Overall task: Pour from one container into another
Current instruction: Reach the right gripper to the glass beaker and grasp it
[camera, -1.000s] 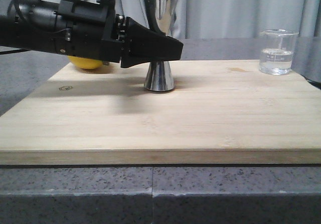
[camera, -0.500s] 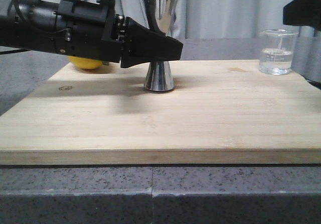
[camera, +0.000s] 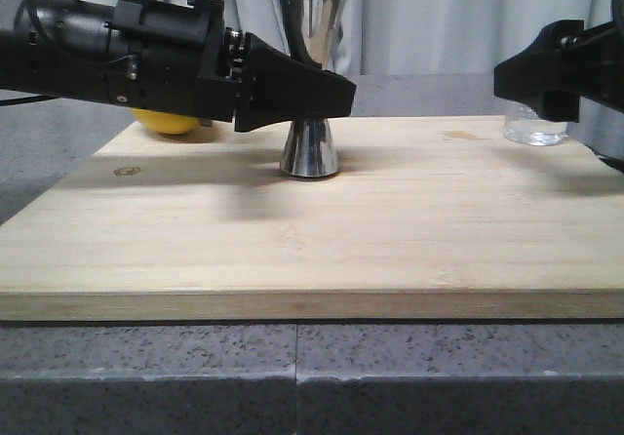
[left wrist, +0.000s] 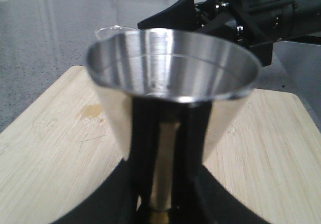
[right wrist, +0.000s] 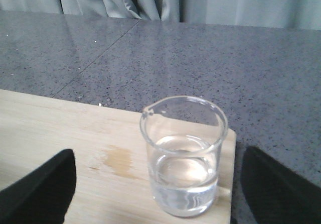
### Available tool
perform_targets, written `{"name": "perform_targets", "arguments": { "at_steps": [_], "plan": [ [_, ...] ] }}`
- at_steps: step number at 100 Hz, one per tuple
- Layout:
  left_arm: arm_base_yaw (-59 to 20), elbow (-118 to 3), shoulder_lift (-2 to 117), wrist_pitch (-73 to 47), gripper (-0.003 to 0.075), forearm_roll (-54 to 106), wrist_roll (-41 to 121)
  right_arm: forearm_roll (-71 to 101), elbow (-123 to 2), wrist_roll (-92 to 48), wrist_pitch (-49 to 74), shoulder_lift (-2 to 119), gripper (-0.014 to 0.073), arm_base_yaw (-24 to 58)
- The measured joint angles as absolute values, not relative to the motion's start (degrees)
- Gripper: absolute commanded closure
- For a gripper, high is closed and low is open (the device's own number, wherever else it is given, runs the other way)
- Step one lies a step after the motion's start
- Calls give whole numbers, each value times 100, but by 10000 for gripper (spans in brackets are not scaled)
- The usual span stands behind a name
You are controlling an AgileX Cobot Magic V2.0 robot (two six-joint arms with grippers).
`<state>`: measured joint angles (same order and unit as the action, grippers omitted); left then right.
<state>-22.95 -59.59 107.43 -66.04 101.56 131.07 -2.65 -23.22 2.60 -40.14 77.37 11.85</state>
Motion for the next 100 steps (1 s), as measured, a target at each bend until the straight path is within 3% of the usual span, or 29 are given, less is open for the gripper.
{"name": "perform_targets", "arguments": {
  "at_steps": [82,100],
  "plan": [
    [-2295,-5959,10743,-6604,650,10156,13107,-393,-3120,270,-4406,9198,-19,1091],
    [-2295,-5959,10743,-6604,650,10156,13107,-402,-3120,270,-4419,9198,99,1053]
  ]
}}
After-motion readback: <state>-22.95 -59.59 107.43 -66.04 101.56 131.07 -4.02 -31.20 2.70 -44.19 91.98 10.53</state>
